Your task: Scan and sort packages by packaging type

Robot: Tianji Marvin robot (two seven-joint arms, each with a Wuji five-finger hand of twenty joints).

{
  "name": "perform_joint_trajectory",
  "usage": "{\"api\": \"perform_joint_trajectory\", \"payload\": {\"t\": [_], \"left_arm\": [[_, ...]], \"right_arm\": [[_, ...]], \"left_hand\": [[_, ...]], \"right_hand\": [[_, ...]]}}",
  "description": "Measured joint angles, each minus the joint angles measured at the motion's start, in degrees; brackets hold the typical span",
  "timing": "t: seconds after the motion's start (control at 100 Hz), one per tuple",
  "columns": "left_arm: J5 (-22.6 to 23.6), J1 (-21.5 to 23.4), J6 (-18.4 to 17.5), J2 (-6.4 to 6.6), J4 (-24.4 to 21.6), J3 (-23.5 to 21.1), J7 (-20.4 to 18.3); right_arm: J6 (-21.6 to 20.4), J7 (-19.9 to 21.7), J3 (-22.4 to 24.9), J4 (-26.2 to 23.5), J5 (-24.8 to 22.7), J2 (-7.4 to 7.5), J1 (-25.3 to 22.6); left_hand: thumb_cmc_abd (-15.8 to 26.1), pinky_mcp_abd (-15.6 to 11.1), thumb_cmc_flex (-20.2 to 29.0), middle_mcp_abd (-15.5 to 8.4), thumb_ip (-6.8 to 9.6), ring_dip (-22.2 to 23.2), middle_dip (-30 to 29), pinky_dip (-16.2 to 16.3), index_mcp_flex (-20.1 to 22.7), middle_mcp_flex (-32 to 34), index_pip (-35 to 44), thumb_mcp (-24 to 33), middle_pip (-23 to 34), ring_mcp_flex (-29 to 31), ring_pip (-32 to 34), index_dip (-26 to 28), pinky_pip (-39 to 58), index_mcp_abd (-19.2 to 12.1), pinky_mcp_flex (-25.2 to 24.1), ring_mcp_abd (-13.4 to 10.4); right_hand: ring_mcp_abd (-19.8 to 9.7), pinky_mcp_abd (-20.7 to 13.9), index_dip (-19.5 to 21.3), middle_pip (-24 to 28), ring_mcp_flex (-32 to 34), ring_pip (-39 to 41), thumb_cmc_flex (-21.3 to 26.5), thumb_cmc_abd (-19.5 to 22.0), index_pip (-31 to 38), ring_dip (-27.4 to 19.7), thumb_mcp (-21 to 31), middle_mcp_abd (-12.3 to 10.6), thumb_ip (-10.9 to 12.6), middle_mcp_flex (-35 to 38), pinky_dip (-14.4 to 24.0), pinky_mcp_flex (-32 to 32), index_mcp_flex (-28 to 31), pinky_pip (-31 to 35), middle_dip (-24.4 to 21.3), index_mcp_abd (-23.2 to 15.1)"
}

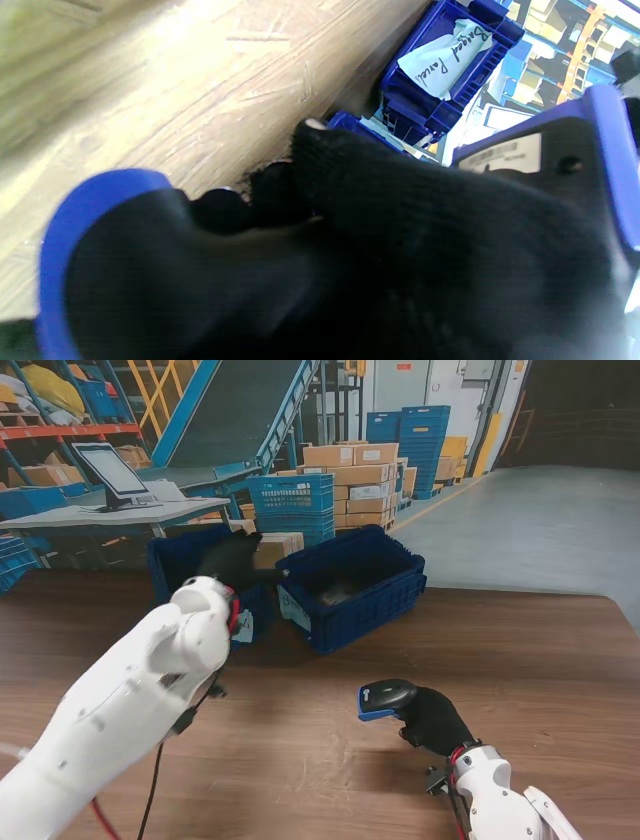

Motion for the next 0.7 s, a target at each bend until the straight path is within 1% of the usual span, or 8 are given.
{"api": "perform_joint_trajectory", "payload": {"t": [0.09, 0.23, 0.34, 0.38, 0.51, 0.54, 0.7], "left_arm": [[2.55, 5.04, -1.69, 1.04, -4.3, -3.96, -1.32], [4.7, 12.27, -4.2, 2.26, -10.65, -10.01, -4.16], [5.39, 17.3, -7.17, 2.62, -13.7, -14.07, -2.51], [5.72, 19.05, -8.04, 2.69, -14.65, -15.42, -1.97], [6.53, 24.51, -10.51, 2.96, -17.61, -19.67, -1.75], [6.77, 25.67, -10.82, 3.03, -18.2, -20.5, -1.75], [6.84, 31.4, -13.7, 3.11, -19.59, -24.99, -0.51]], "right_arm": [[0.22, -0.13, -0.32, -0.13, -0.41, -0.04, 0.36], [0.55, -0.5, -0.94, -0.71, -0.66, -0.05, 0.67], [0.53, -1.62, -1.55, -1.2, -0.68, -0.16, 0.7], [0.53, -1.9, -1.67, -1.43, -0.68, -0.24, 0.65], [0.76, -2.24, -2.03, -2.02, -0.73, -0.4, 0.55], [0.86, -2.31, -2.13, -2.13, -0.75, -0.42, 0.55], [1.34, -2.52, -2.41, -2.79, -1.22, -0.5, 0.53]], "left_hand": [[0.0, 0.0, 0.0, 0.0, 0.0, 0.0, 0.0, 0.0, 0.0, 0.0, 0.0, 0.0, -0.01, 0.0, 0.0, 0.0, 0.05, 0.0, 0.0, 0.0], [0.01, 0.0, 0.0, 0.0, 0.0, 0.0, 0.0, 0.0, 0.0, 0.0, 0.0, 0.0, -0.01, 0.0, 0.0, 0.0, 0.21, 0.0, 0.0, 0.0], [0.05, 0.0, 0.0, 0.0, 0.0, 0.0, 0.0, 0.0, 0.0, 0.0, 0.0, 0.0, -0.01, 0.0, 0.0, 0.0, 0.64, 0.0, 0.0, 0.0], [0.64, 0.0, -0.01, 0.0, 0.0, 0.0, 0.0, 0.0, 0.0, 0.0, 0.0, 0.11, -0.01, 0.0, 0.03, 0.0, 0.64, 0.0, 0.0, 0.0], [0.65, 0.0, -0.08, 0.0, 0.0, 0.0, 0.0, 0.01, 0.0, 0.0, 0.0, 0.11, -0.01, 0.0, 0.05, 0.0, 0.64, 0.0, 0.0, 0.0], [1.23, 0.0, -0.1, 0.0, 0.0, 0.0, 0.0, 0.01, 0.0, 0.0, 0.0, 0.16, -0.01, 0.0, 0.05, 0.0, 0.65, 0.02, 0.0, 0.0], [1.23, 0.0, -0.1, 0.0, 0.0, 0.01, 0.0, 0.01, 0.0, -0.01, 0.0, 0.16, -0.01, 0.0, 0.05, 0.0, 0.65, 0.06, 0.0, 0.0]], "right_hand": [[0.0, 0.0, 0.0, 0.0, 0.0, 0.0, 0.0, 0.0, 0.0, 0.0, 0.0, 0.0, 0.0, 0.0, 0.0, 0.0, 0.0, 0.0, 0.0, 0.0], [0.0, 0.0, 0.0, 0.0, 0.0, 0.01, 0.0, 0.0, 0.0, 0.0, 0.0, 0.0, 0.0, 0.0, 0.0, 0.0, 0.0, 0.0, 0.13, 0.01], [0.0, 0.0, 0.0, 0.0, 0.0, 0.0, 0.0, 0.0, 0.0, 0.0, 0.0, 0.0, 0.0, 0.0, 0.0, 0.0, 0.0, 0.0, 0.19, 0.01], [0.0, 0.0, 0.0, 0.0, 0.0, 0.01, 0.0, 0.0, 0.0, 0.0, 0.0, 0.0, 0.0, 0.0, 0.0, 0.0, 0.0, 0.0, 0.19, 0.01], [0.0, 0.0, 0.0, 0.0, 0.0, 0.01, 0.0, 0.0, 0.0, 0.0, 0.0, 0.0, 0.0, 0.0, 0.0, 0.0, 0.0, 0.0, 0.2, 0.01], [0.0, 0.0, 0.0, 0.0, 0.0, 0.01, 0.0, 0.0, 0.0, 0.0, 0.0, 0.0, 0.0, 0.0, 0.0, 0.0, 0.0, 0.0, 0.2, 0.01], [0.0, 0.0, 0.0, 0.0, 0.0, 0.01, 0.0, 0.0, 0.0, 0.0, 0.0, 0.0, 0.0, 0.0, 0.0, 0.0, 0.0, 0.0, 0.21, 0.01]]}}
